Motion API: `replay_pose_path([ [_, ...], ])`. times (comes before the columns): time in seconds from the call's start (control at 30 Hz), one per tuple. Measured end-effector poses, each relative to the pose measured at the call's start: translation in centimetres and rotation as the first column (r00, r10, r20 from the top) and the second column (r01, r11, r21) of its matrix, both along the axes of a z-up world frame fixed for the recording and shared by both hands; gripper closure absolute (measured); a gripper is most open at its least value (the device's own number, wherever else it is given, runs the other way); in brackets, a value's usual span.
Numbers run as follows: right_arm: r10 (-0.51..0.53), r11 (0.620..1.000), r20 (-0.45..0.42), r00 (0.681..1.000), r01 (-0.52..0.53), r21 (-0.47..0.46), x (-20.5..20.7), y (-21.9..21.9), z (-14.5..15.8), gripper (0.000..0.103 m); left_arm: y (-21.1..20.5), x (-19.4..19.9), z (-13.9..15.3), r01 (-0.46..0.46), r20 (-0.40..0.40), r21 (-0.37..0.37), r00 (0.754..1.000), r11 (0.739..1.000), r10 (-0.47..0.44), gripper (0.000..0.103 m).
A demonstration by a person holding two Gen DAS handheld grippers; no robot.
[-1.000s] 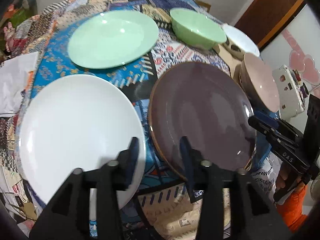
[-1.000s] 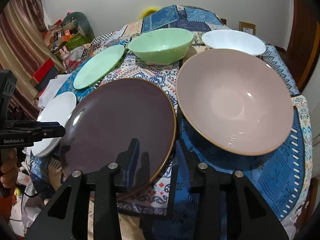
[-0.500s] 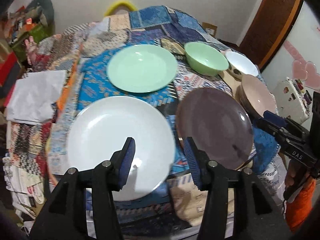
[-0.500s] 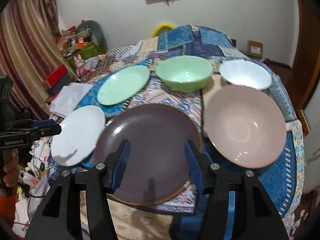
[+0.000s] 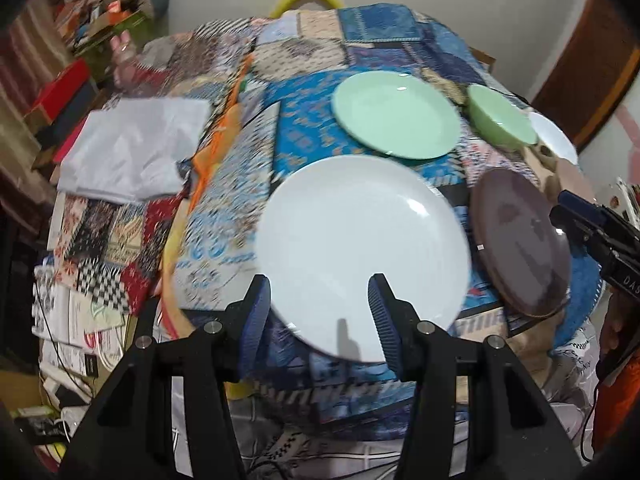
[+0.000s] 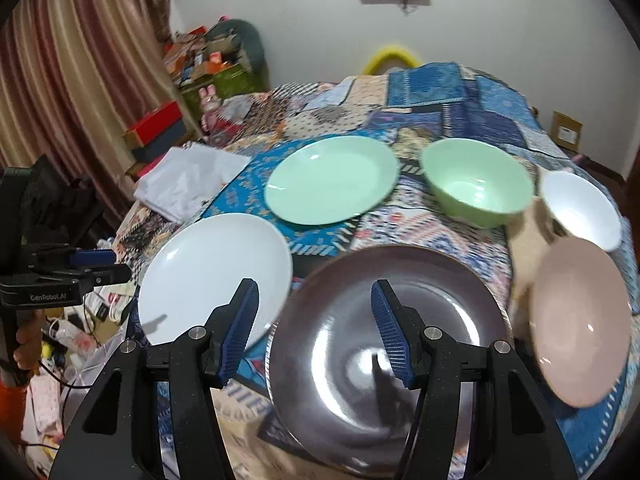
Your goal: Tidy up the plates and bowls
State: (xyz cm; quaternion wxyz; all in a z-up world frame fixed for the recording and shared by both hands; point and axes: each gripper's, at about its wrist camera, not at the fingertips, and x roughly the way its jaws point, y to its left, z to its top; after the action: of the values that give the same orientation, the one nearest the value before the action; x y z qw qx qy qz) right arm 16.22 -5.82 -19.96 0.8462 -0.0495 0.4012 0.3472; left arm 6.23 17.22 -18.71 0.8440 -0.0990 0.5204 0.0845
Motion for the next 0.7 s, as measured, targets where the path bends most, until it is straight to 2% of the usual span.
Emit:
replay_pose_path([
  [0.27,0.071,0.996,-0.045,0.996,-0.073,-0.050,1.7,4.0,-1.9,0.048,2.2,-0.5,-3.4,-0.030,-0.060,-0.055,0.998,0.998,0.027,0.053],
  [0.53,0.133,0.982,-0.076,0.988,-0.142,-0.125,3.1,7.0,-3.7,0.049,2.6,-0.1,-5.6,-0.016,-0.088,-0.121,0.996,0.993,0.005,0.055],
  [0.57,0.138,0.980,-0.083,0.987,-0.148,-0.130,3.2,7.3,-3.9,0.050,2.5,0.0,-5.8,-0.012,-0.086,-0.130,0.996,0.991,0.001,0.059],
  [0.63,0.145,0.978,-0.102,0.984,-0.159,-0.138,3.6,7.6,-4.3,0.060,2.6,0.1,-6.1,-0.004,-0.087,-0.150,0.996,0.989,-0.009,0.063],
  [0.7,0.157,0.973,-0.125,0.980,-0.175,-0.149,4.1,8.1,-4.8,0.064,2.5,0.1,-6.3,0.003,-0.083,-0.165,0.996,0.986,-0.017,0.067],
])
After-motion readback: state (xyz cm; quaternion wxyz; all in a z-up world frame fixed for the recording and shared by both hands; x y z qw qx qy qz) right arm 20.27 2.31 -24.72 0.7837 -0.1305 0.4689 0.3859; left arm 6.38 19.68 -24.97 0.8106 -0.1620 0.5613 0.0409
